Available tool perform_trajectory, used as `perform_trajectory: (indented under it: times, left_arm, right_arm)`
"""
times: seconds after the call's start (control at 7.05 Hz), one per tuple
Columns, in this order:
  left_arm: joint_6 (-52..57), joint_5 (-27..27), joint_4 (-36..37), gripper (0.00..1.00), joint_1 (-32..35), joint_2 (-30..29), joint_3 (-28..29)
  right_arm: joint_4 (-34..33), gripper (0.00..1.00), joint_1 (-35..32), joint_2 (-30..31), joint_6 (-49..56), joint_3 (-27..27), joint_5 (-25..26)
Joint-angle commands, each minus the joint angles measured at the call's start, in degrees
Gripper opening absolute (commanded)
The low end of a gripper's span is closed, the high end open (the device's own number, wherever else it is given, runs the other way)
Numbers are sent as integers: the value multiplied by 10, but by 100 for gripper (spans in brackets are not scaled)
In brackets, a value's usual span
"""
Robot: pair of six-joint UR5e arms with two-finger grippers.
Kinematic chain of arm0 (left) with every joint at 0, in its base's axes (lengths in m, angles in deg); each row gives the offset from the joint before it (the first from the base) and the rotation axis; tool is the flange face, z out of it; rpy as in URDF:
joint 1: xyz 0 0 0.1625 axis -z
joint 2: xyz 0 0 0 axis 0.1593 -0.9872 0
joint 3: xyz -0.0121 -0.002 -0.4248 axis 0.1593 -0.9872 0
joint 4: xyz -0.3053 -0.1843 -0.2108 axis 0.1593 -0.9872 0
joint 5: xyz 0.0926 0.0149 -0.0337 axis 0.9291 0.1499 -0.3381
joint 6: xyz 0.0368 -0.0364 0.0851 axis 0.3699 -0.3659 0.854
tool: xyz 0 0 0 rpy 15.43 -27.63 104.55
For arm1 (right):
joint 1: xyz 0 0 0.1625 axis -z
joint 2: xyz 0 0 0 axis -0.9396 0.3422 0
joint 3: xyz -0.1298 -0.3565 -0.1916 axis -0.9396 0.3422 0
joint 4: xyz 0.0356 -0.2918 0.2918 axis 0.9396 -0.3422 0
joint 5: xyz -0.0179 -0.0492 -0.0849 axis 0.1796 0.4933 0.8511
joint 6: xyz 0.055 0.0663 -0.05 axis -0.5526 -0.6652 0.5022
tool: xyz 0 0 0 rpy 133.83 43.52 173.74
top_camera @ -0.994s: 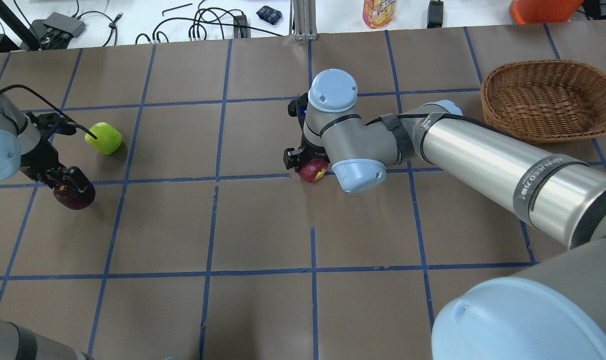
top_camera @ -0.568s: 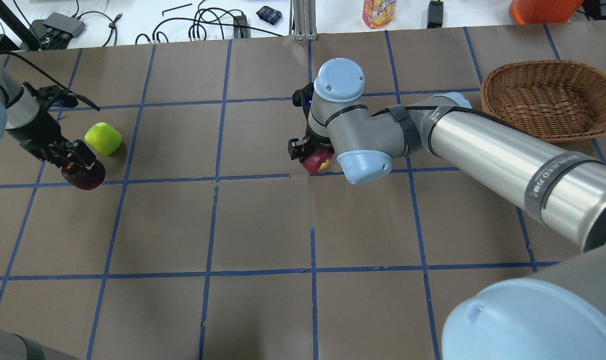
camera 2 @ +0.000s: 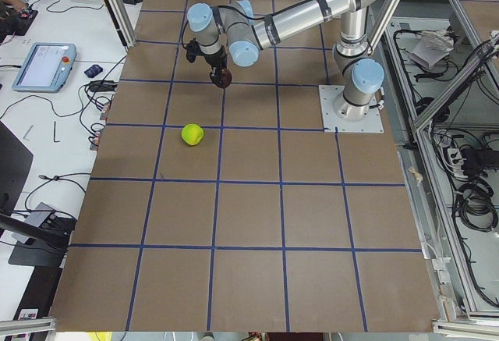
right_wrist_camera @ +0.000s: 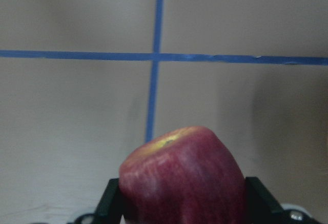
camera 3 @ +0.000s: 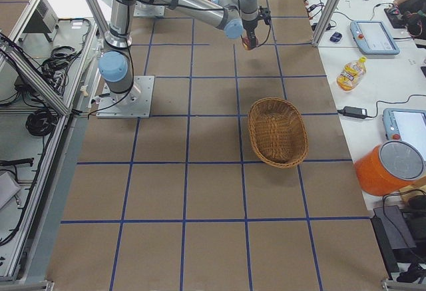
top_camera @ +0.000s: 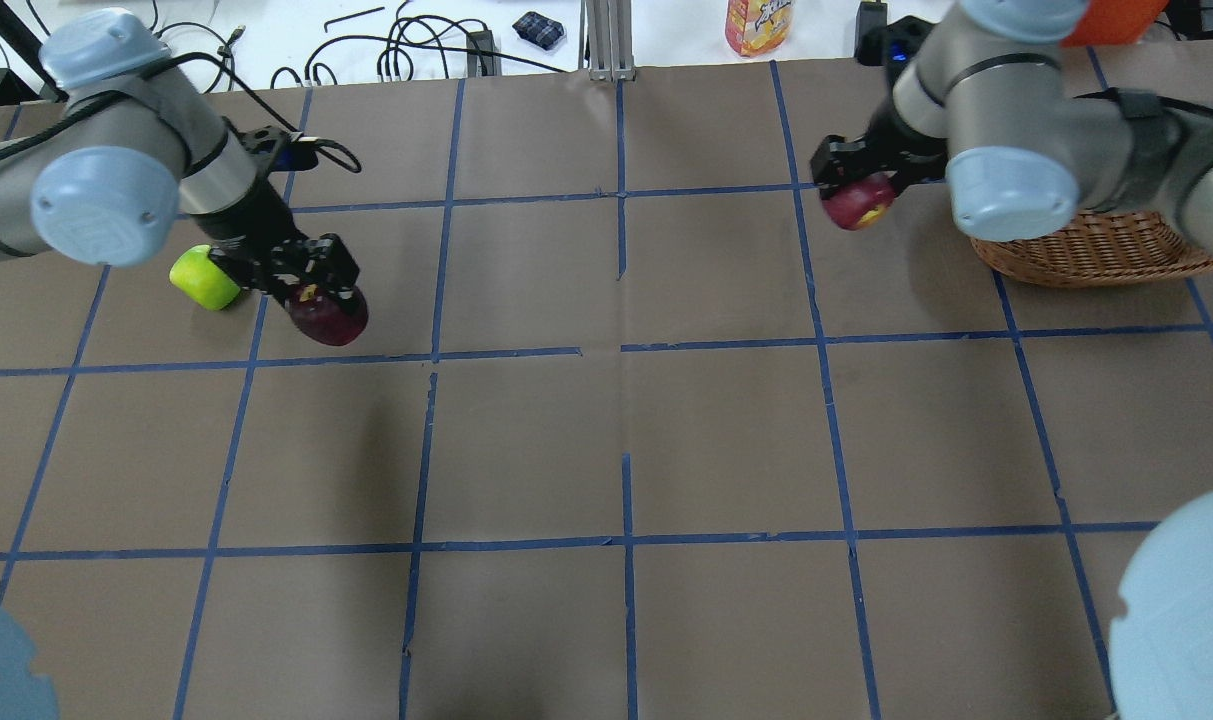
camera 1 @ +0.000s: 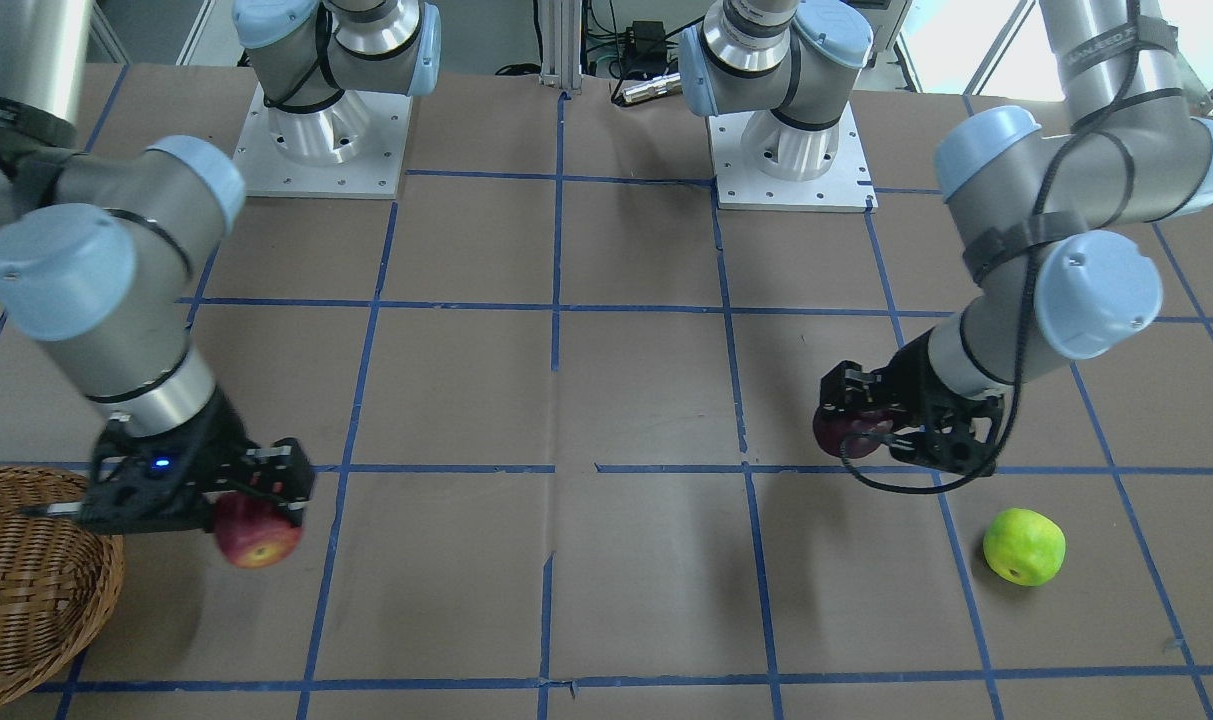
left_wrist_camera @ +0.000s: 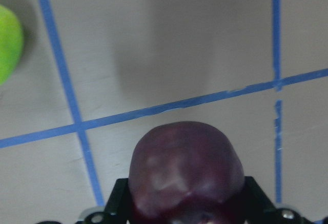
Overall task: Put all apples into basket
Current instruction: 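Put the red apple in the basket while the left sets the purple apple down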
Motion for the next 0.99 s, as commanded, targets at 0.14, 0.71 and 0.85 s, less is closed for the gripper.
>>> perform_trajectory:
  times: [0.14,0.71,0.85]
  left_arm:
    - [-362,-68,162,0,219,-53,1]
    - [-395,-59,258,100,284,-112,-12]
    - [-388,-50,264,100,283,-113,-2]
  right_arm:
    - [-13,58,169,-61,238,51,17]
    - [-23,90,237,-162,323,147,42]
    - [-20,100,236,-159,317,147,42]
